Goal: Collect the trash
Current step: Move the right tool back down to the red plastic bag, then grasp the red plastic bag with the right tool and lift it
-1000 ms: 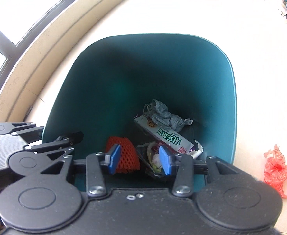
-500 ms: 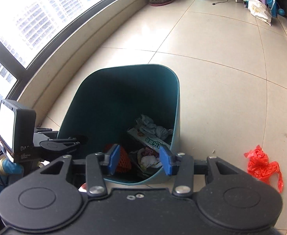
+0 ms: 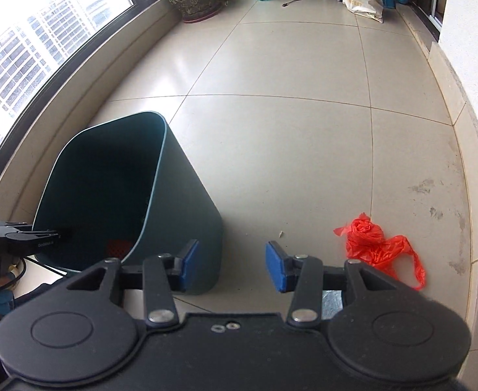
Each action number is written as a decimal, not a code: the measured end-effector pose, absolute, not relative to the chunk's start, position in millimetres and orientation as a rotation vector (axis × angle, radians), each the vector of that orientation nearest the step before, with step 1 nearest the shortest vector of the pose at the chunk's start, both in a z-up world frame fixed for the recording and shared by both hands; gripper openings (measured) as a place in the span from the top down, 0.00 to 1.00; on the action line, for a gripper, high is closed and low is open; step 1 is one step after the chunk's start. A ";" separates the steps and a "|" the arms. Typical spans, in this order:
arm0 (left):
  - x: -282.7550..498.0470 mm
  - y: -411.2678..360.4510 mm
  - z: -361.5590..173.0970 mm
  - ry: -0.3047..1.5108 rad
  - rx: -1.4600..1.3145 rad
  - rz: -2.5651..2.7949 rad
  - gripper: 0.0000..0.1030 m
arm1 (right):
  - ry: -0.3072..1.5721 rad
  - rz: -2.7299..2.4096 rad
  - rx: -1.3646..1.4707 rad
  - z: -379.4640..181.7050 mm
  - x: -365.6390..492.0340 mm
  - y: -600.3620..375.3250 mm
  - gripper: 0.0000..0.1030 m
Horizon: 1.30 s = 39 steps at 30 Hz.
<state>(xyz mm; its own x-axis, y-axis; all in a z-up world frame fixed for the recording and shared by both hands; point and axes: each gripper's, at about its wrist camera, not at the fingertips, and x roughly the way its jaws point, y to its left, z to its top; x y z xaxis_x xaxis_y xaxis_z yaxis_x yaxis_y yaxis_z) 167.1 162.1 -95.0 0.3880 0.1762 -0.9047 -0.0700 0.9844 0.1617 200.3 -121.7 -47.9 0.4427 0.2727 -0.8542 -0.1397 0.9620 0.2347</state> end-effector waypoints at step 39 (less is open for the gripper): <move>183.1 155.0 -119.2 1.241 0.147 0.136 0.74 | 1.338 -0.268 0.300 -314.7 289.4 -257.7 0.31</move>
<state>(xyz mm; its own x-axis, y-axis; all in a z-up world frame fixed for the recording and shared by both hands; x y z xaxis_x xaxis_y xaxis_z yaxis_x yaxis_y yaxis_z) 183.1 155.0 -119.2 0.3178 0.1826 -0.9304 -0.0227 0.9825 0.1851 289.4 -257.7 -314.7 0.2110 -0.0190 -0.9773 0.3589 0.9315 0.0594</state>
